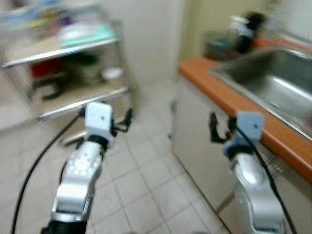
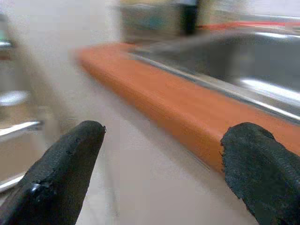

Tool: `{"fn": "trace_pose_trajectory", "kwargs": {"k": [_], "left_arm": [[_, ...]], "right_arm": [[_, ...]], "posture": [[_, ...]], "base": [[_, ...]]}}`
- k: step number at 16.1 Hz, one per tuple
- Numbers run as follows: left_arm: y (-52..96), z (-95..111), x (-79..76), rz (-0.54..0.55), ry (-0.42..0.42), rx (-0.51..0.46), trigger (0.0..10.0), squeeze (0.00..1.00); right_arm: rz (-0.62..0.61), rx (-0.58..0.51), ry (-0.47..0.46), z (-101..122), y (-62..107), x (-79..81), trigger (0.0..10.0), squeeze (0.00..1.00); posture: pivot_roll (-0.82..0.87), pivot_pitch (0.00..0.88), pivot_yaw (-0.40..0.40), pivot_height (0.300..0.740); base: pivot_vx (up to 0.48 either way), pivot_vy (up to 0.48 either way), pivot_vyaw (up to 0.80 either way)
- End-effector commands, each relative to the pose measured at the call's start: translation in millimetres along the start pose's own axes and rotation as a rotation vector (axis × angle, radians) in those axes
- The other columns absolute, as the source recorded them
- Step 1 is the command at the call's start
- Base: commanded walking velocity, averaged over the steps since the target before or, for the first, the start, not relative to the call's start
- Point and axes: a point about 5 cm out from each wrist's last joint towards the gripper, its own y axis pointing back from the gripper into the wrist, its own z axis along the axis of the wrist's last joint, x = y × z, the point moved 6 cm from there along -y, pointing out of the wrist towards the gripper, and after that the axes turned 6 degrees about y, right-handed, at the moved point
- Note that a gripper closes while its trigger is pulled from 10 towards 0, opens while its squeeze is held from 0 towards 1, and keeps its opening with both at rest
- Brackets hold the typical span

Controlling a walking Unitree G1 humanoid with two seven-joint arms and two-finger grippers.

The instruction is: Kitchen organization

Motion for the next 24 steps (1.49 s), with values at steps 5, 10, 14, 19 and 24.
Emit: {"fn": "trace_pose_trajectory", "kwargs": {"k": [5,10,14,19,24], "left_arm": [[3.9,-9,4.8,0.006,0.020,0.032,10.0,0.00],[10.4,-20,1.9,0.003,0.003,0.049,10.0,0.00],[8.0,-22,-0.6,0.002,-0.021,0.048,10.0,0.00],[7.0,-23,-0.5,-0.004,-0.016,0.049,10.0,0.00],[5.1,-26,-2.5,-0.010,-0.011,0.050,10.0,0.00]], "right_arm": [[-0.012,-0.013,0.011,3,-0.7,-2.9,10.0,1.00],[-0.026,0.027,0.015,-7,1.5,-6.4,10.0,1.00],[-0.021,0.031,-0.007,-11,3.7,-6.2,10.0,1.00],[-0.040,0.025,-0.024,-12,2.1,-9.1,10.0,1.00],[-0.037,0.037,-0.011,-16,2.4,-7.9,10.0,1.00]], "posture": [[-0.13,0.000,0.071,0.740],[-0.13,0.000,0.062,0.740],[-0.13,0.000,0.063,0.740],[-0.13,0.000,0.071,0.740],[-0.14,0.000,0.070,0.740]], "base": [[0.000,0.000,-0.77],[0.000,0.000,-0.79],[0.000,0.000,-0.80],[0.000,0.000,-0.80],[0.000,0.000,-0.80]]}}
